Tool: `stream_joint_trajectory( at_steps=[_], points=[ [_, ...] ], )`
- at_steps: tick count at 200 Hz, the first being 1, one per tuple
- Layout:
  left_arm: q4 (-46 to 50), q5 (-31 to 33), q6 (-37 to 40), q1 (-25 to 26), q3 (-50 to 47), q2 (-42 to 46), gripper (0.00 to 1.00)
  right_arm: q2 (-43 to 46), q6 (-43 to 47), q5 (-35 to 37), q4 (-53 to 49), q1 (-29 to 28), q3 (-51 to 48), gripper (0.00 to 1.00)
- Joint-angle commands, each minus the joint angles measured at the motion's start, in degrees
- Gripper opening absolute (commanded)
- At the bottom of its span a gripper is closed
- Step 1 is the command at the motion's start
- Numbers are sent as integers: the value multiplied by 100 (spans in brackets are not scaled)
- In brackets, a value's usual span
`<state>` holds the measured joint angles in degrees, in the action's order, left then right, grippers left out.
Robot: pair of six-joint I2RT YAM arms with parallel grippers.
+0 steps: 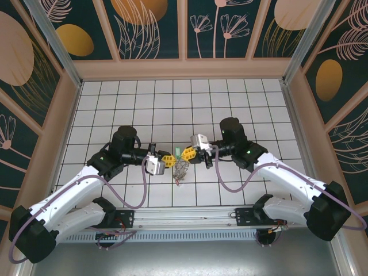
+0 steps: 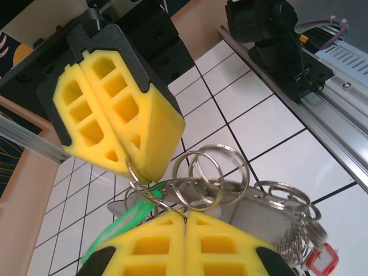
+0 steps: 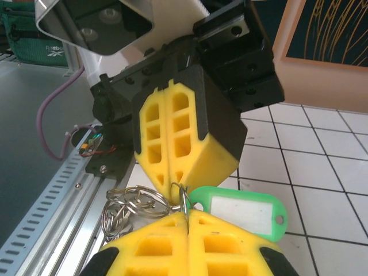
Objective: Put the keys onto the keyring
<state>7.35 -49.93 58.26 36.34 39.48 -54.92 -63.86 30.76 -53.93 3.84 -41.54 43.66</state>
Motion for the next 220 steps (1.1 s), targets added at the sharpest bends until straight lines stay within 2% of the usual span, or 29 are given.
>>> stream_joint_trajectory(
  at_steps=[1,20,54,61,69,74,94,114,146,190,220],
  points=[
    [-315,-279,-366,60,-254,2,0,325,-405,115,1430,68,-218,0],
    [-853,-343,-846,58,-436,59,0,469,-744,416,2143,-30,-538,0],
    [-1220,-333,-1329,67,-437,29,0,394,-919,729,2516,-413,-748,0],
    [-1223,-301,-1391,60,-418,25,8,371,-955,771,2609,-493,-800,0],
    [-1114,-263,-1370,60,-362,25,23,354,-991,822,2696,-545,-851,0],
    [-981,-224,-1267,58,-316,29,27,348,-1017,869,2769,-580,-896,0],
    [-443,176,-1056,62,-102,126,32,376,-1062,1042,2904,-667,-1004,0],
    [-278,580,-1415,58,33,273,37,444,-1142,1175,3090,-721,-1120,0],
    [255,1005,-1684,58,141,510,38,563,-1160,1382,3193,-768,-1270,0],
    [-121,1178,-2334,58,-196,1168,39,637,-1183,1559,3369,-822,-1417,0],
    [-77,1263,-2797,62,16,1044,38,613,-886,1574,3122,-892,-1373,0]
  ],
)
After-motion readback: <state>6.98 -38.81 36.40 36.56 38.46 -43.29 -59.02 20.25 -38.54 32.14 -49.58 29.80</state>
